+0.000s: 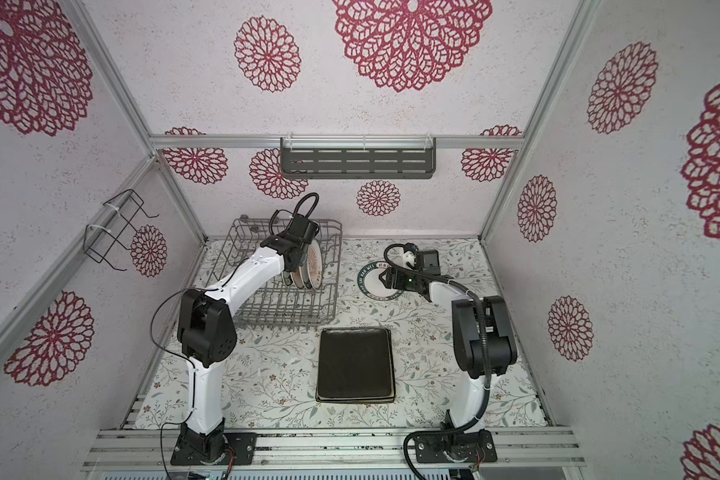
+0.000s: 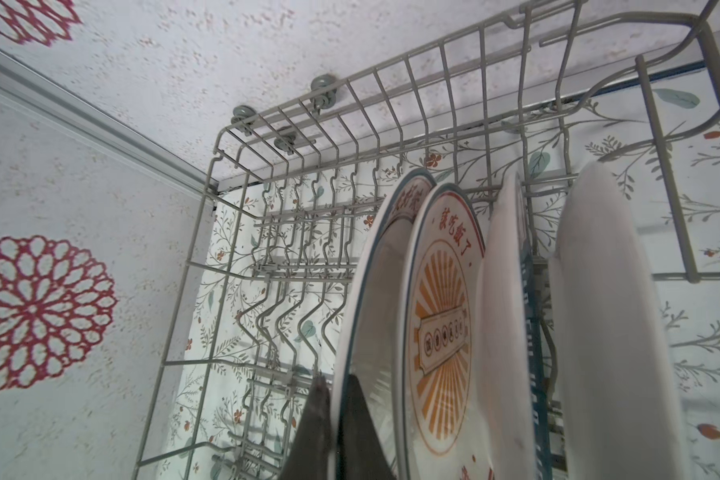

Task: Unload the plates from the dish rack
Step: 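Close the left gripper on the green-rimmed plate rim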

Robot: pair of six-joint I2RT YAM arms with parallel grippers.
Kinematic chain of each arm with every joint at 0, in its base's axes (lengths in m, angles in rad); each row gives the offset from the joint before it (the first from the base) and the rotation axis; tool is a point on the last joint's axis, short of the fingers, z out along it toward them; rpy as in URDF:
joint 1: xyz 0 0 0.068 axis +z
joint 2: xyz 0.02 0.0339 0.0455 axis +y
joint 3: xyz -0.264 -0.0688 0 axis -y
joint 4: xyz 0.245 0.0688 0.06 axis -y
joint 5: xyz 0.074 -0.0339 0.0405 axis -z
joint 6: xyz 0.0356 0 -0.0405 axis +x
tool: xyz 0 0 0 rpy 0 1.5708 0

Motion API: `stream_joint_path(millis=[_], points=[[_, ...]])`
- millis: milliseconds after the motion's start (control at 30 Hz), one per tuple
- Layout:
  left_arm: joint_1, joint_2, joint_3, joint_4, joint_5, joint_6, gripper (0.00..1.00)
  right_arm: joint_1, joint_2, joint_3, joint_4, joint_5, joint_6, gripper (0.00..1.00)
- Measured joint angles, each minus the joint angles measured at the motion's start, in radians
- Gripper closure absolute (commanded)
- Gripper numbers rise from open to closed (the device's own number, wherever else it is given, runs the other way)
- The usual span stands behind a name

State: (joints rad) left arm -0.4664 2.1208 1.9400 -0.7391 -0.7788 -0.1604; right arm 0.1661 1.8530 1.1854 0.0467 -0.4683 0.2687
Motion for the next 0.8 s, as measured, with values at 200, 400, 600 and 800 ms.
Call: stream_joint_path(millis=[200, 400, 600, 800], points=[[-0.016, 0.000, 0.048, -0.019, -0.076, 0.017, 1.00, 0.000, 0.000, 0.000, 0.000, -0.008, -0.016, 0.21], [-0.027, 0.000, 0.092, -0.045, -0.134, 0.038, 1.00, -0.004, 0.000, 0.000, -0.001, -0.018, -0.028, 0.21], [-0.041, -0.006, 0.102, -0.052, -0.178, 0.055, 1.00, -0.006, 0.000, 0.000, -0.002, -0.031, -0.040, 0.21], [-0.052, -0.066, 0.098, -0.059, -0.179, 0.065, 1.00, -0.006, -0.001, 0.000, -0.004, -0.034, -0.042, 0.21]])
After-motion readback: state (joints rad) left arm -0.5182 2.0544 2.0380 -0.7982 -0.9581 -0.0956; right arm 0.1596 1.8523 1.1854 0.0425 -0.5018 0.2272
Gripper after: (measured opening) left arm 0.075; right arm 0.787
